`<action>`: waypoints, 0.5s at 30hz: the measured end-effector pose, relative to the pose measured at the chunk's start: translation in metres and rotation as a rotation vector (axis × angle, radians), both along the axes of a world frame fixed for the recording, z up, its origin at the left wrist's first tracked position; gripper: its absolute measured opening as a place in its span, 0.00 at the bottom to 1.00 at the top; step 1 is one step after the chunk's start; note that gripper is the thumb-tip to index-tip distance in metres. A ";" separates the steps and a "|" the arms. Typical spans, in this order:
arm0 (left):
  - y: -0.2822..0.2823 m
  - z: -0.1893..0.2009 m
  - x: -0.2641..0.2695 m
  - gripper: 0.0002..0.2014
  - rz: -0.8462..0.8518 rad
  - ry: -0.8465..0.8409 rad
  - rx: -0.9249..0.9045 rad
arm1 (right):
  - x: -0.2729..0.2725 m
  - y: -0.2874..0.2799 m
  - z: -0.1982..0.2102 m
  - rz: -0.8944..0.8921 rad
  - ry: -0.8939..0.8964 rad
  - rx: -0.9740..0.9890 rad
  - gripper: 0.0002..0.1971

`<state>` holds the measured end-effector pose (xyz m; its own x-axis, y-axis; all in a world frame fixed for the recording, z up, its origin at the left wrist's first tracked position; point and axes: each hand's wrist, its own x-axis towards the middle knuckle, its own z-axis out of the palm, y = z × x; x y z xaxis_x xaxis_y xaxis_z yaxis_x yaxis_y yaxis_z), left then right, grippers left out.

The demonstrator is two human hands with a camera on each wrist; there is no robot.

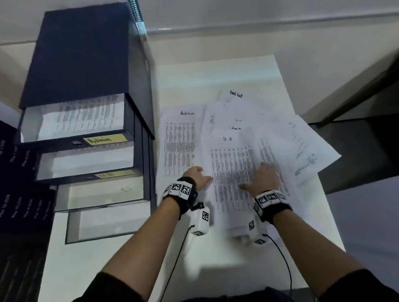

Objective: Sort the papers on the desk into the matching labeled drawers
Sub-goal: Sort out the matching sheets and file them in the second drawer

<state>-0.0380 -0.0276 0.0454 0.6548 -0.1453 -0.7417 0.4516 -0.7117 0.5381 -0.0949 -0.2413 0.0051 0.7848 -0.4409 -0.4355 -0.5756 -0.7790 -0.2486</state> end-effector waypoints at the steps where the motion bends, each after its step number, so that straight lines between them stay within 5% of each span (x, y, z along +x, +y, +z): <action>1: -0.008 -0.006 -0.002 0.35 0.054 -0.006 0.017 | -0.001 0.000 0.002 0.074 -0.075 0.017 0.38; 3: -0.021 -0.016 -0.003 0.36 0.212 -0.047 0.045 | -0.004 0.003 0.005 0.297 -0.189 0.118 0.14; 7: -0.025 -0.026 0.001 0.36 0.393 -0.113 0.074 | -0.015 0.006 -0.002 0.621 -0.277 0.223 0.07; 13: -0.014 -0.036 0.002 0.51 0.451 -0.148 0.051 | -0.012 -0.023 -0.009 0.293 -0.412 0.329 0.12; 15: -0.014 -0.045 0.001 0.45 0.417 -0.135 0.040 | -0.012 -0.038 -0.010 0.156 -0.408 0.274 0.14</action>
<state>-0.0368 -0.0414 0.0000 0.7431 0.1792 -0.6447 0.6320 -0.5044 0.5883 -0.1065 -0.2791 -0.0045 0.9623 -0.2175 -0.1634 -0.2713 -0.7229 -0.6355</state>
